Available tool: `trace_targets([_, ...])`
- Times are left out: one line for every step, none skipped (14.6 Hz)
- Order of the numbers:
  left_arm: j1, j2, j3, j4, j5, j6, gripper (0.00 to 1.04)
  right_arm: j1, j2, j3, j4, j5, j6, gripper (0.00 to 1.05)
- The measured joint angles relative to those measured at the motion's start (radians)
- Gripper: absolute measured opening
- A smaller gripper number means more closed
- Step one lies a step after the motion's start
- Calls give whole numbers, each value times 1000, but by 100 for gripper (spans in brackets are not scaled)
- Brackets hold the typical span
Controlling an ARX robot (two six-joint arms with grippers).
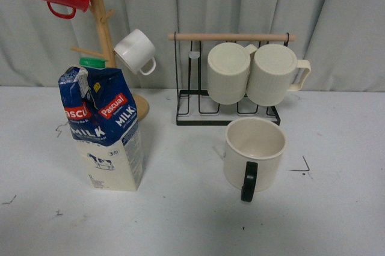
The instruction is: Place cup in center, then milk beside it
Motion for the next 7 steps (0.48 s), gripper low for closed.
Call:
trace_targets([0, 0, 0, 0, 0, 0, 98, 0, -3, -32, 63, 0, 0, 2])
trace_targets([0, 0, 0, 0, 0, 0, 98, 0, -30, -53, 8, 0, 0, 2])
trace_targets([0, 0, 0, 0, 0, 0, 98, 0, -74, -53, -32, 0, -1, 2])
trace_targets([0, 0, 0, 0, 0, 0, 98, 0, -135, -54, -74, 0, -2, 2])
trace_targets([0, 0, 0, 0, 0, 0, 98, 0, -183, -54, -115, 0, -2, 2])
trace_targets([0, 0, 0, 0, 0, 0, 98, 0, -222, -54, -159, 0, -2, 2])
trace_targets([0, 0, 0, 0, 0, 0, 98, 0, -261, -54, -196, 0, -2, 2])
